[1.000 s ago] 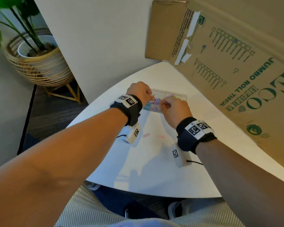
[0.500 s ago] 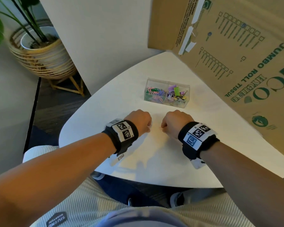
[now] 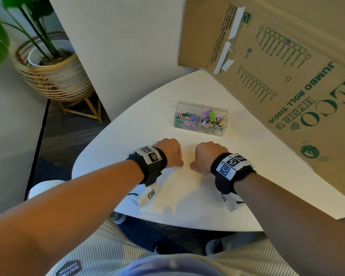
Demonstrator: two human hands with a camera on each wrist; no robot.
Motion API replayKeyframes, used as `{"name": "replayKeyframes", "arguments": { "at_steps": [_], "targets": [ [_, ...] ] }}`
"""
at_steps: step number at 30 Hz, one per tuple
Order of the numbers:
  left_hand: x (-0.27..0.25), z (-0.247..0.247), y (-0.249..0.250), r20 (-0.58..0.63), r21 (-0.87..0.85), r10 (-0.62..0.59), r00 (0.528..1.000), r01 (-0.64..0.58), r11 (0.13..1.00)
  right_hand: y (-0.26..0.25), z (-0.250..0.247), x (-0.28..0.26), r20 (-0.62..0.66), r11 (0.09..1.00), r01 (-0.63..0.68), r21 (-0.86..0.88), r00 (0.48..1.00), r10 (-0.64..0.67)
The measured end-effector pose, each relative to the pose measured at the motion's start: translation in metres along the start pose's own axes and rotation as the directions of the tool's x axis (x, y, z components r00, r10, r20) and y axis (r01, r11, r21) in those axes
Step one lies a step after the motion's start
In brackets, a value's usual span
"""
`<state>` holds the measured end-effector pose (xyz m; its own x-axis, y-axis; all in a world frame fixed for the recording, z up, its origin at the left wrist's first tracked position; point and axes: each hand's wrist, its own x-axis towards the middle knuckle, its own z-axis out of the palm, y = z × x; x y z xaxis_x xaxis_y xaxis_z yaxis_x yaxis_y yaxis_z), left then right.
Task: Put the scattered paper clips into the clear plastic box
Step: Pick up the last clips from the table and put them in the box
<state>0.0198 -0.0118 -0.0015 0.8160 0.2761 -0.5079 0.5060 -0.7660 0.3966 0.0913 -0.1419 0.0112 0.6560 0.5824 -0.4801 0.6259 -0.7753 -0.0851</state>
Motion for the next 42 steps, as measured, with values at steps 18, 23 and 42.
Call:
{"name": "replayKeyframes", "arguments": {
  "at_steps": [18, 23, 42],
  "targets": [
    [0.003, -0.014, -0.011, -0.188, -0.169, 0.041, 0.981, -0.073, 0.983, 0.012, 0.0, -0.001, -0.166, 0.939, 0.111, 0.325, 0.984, -0.059],
    [0.015, -0.056, -0.004, -0.369, -0.309, 0.022, 0.929, -0.145, 0.94, 0.015, -0.047, 0.023, -0.471, 0.826, 0.244, 0.508, 0.882, 0.029],
    [0.096, -0.108, 0.008, -0.342, -0.169, -0.114, 0.933, 0.058, 0.984, 0.095, -0.076, 0.072, -0.351, 0.788, -0.189, 0.586, 0.817, 0.457]
  ]
}}
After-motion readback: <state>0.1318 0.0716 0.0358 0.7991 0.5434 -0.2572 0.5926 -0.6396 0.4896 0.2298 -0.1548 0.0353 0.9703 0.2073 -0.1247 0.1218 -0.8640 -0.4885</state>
